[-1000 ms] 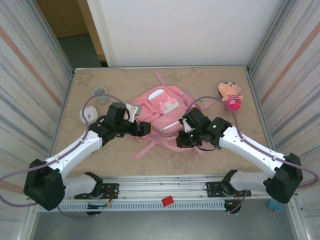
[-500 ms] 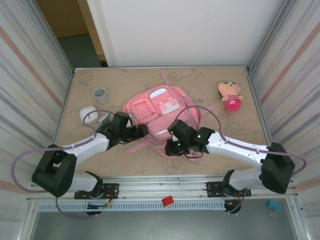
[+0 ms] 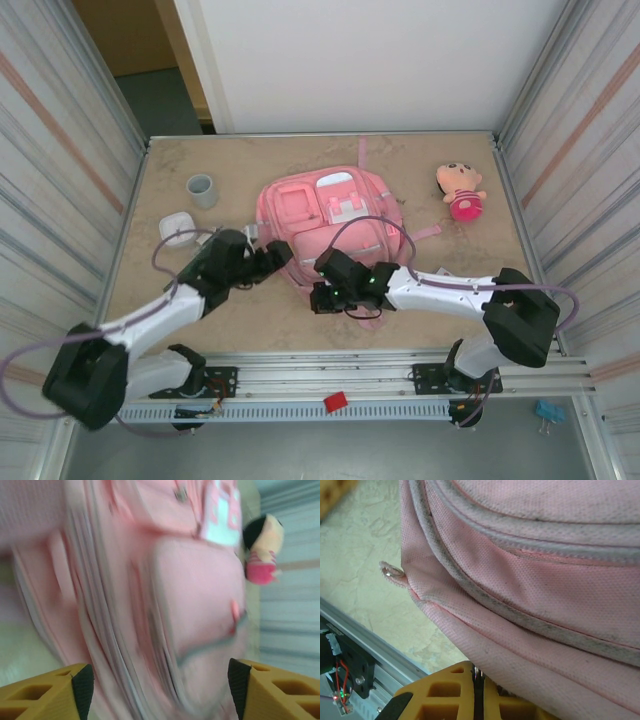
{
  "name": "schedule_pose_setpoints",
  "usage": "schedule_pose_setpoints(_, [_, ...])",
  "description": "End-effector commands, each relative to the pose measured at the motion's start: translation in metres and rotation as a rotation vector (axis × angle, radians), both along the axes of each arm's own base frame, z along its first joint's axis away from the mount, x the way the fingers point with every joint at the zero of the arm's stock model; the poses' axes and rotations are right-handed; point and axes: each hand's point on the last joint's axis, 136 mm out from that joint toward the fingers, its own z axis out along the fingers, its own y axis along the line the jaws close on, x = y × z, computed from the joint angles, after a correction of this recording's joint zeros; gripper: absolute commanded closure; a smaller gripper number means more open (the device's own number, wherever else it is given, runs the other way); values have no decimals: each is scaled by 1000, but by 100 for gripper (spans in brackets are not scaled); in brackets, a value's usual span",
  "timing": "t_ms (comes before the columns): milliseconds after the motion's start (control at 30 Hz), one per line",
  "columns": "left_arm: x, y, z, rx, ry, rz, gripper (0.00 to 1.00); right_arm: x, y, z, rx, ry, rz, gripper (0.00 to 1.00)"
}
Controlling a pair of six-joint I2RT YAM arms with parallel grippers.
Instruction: Pack the student bag
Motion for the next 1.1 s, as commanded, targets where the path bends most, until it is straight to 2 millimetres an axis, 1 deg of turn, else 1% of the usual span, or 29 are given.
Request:
schedule_pose_setpoints(0, [-25,16,-13,3,62,143,29,6,18,17,51,-65,0,100])
schedule_pose_setpoints(67, [-33,16,-16,-41,55,172,30,4,19,17,46,-77,11,100])
schedule_pose_setpoints(133, [-39,15,-25,-91,73,193,32,2,23,19,57,-81,27,100])
schedule_pose_setpoints(200, [-43,12,-34,-115,96,188,33,0,27,20,67,-79,48,100])
schedule_pose_setpoints(267, [-43,6,-35,-137,92,178,33,-3,30,23,71,-88,69,100])
schedule_pose_setpoints(367, [-37,-2,-31,-174,58,178,33,-7,37,23,71,-92,102,100])
schedule_pose_setpoints(500, [-26,-13,-15,-206,5,165,34,-10,44,22,71,-84,128,100])
schedule_pose_setpoints(567, [-24,-18,-11,-207,-7,148,34,-10,46,23,73,-83,139,100])
schedule_pose_setpoints(600, [-22,-20,-10,-208,-13,144,37,-10,47,23,74,-83,140,100])
schedule_pose_setpoints(667, [-20,-18,-14,-202,-5,164,49,-10,47,23,71,-84,144,100])
schedule_pose_setpoints(733, [-18,-12,-20,-180,3,197,69,-11,45,24,63,-82,148,100])
schedule_pose_setpoints(800, [-16,0,-27,-123,2,242,89,-13,39,25,42,-80,151,100])
schedule_pose_setpoints(833, [-15,6,-28,-99,-3,260,94,-14,34,26,28,-78,150,100])
schedule_pose_setpoints(867, [-13,13,-29,-67,-12,273,98,-15,28,27,15,-77,148,100])
schedule_pose_setpoints(900, [-11,21,-31,-35,-14,286,100,-16,20,27,-6,-74,147,100])
schedule_pose_setpoints(967, [-7,36,-30,9,-24,308,100,-17,3,27,-44,-65,137,100])
schedule_pose_setpoints(1067, [-1,55,-28,23,-26,327,100,-18,-26,23,-85,-23,111,100])
